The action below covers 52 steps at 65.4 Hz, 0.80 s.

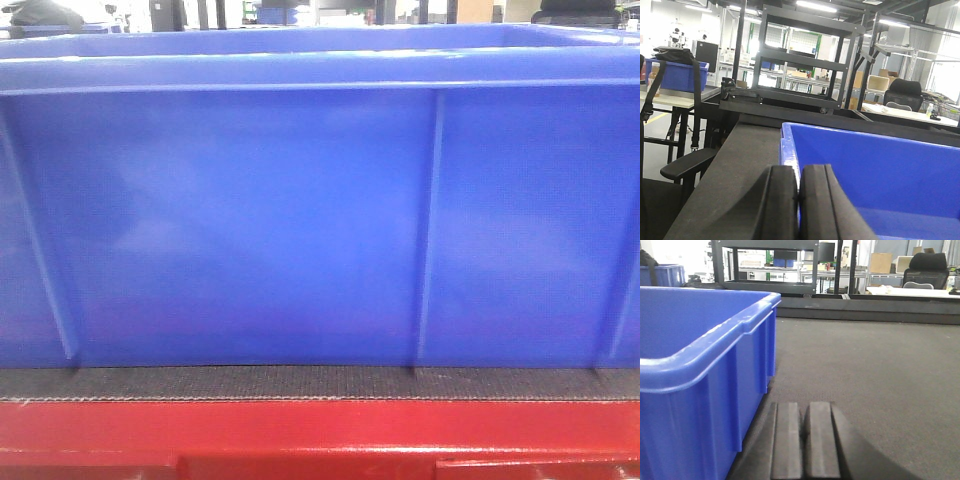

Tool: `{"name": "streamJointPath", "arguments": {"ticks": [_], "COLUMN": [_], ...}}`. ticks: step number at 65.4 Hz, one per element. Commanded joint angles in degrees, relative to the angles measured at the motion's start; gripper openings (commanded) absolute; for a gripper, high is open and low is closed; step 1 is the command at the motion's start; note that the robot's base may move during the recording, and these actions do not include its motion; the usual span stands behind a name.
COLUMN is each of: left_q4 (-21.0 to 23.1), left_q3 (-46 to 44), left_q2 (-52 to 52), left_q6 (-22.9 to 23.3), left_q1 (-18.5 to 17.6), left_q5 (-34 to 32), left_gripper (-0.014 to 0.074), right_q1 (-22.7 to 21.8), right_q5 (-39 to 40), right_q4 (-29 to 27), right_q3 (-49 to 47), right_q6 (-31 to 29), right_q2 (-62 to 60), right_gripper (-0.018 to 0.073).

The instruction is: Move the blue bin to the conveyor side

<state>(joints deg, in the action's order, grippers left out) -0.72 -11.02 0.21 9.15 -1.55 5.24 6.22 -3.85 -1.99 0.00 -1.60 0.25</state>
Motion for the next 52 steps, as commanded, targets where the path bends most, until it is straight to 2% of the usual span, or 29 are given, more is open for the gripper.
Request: {"name": "streamJointPath", "arguments": {"ticks": [1,49,52], "left_q4": [-0.12,-0.12,-1.47], "left_q3": [-0.01,-0.01,0.23], "left_q2": [-0.21,-0.21,-0.21], "left_q6": [0.07,0.07,0.07], "left_q1": [0.24,0.24,0.33], "left_q5": [-1.35,-1.35,-0.99], "left_gripper": [0.0005,0.0005,0.0005], "right_q1": [-0.33,-0.33,-0.33], "right_q5": [1.4,1.4,1.4], "right_q4": [-0.27,-0.27,-0.27], "right_q3": [0.0,0.0,0.0], "right_q6": [-0.51,-0.51,-0.51], "right_q2": [-0.25,-0.25,-0.25], "right_gripper": [-0.0088,-0.0088,-0.0088]}}
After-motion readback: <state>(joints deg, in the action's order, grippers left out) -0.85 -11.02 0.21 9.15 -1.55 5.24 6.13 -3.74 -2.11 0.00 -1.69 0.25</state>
